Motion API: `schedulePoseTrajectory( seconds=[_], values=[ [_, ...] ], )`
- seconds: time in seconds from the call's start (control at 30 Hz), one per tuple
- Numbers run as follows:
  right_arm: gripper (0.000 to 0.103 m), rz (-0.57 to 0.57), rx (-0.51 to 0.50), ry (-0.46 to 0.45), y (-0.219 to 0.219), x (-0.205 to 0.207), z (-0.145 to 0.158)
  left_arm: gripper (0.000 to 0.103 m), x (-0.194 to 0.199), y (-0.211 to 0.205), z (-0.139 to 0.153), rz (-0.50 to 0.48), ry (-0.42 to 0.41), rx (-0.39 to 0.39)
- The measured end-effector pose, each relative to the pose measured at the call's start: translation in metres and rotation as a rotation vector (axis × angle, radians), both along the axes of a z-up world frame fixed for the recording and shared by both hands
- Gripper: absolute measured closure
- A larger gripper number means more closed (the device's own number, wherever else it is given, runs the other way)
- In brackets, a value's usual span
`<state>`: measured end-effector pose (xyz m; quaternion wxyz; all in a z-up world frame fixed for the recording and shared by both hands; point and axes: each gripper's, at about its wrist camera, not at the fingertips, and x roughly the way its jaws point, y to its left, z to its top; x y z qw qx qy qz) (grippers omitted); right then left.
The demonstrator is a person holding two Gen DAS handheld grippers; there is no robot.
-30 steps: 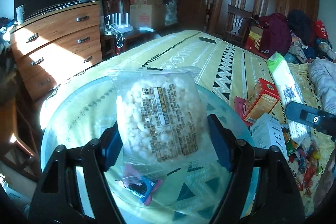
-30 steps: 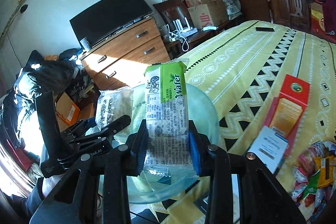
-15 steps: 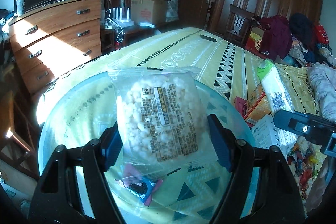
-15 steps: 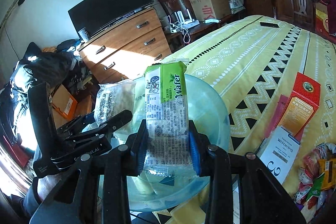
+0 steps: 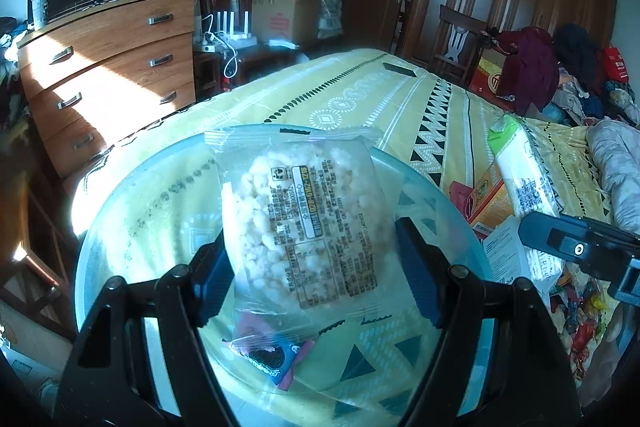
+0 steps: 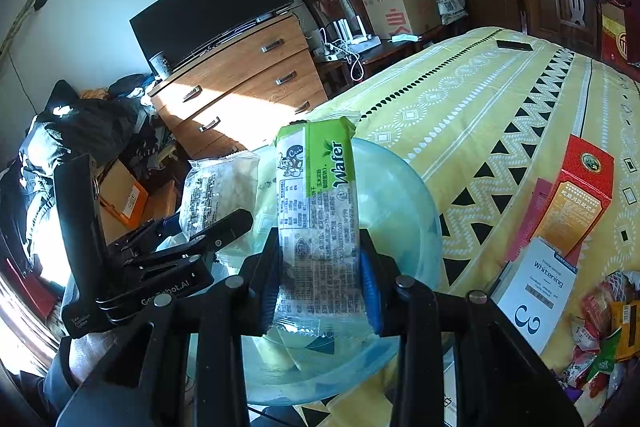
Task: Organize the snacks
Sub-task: 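Hold both snacks over the glass bowl and open both tools to drop them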
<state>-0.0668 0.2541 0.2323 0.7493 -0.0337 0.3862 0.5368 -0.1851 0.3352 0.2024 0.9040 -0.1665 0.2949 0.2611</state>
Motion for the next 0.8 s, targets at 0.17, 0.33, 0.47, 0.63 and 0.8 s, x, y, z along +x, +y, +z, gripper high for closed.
schedulePoseTrajectory(
  seconds=[0.17,0.33,0.47,0.63,0.8],
  values=[
    [0.064,0.000,-0.012,0.003,0.004,0.000,-0.002,0.027,0.000,0.002,-0.001,-0.004,-0.001,-0.007],
    [0.064,-0.002,-0.016,0.007,0.007,0.001,-0.005,0.027,0.000,0.003,-0.002,-0.005,0.011,-0.010],
    [0.064,0.006,-0.017,0.008,0.008,0.001,-0.006,0.027,0.002,0.006,-0.004,-0.007,0.029,-0.022],
    [0.064,0.013,-0.021,0.016,0.013,-0.001,-0.010,0.026,0.008,0.005,-0.003,-0.011,0.048,-0.025],
    [0.064,0.023,-0.034,0.028,0.017,-0.003,-0.014,0.025,0.010,0.010,-0.003,0.004,0.057,-0.038]
  ],
)
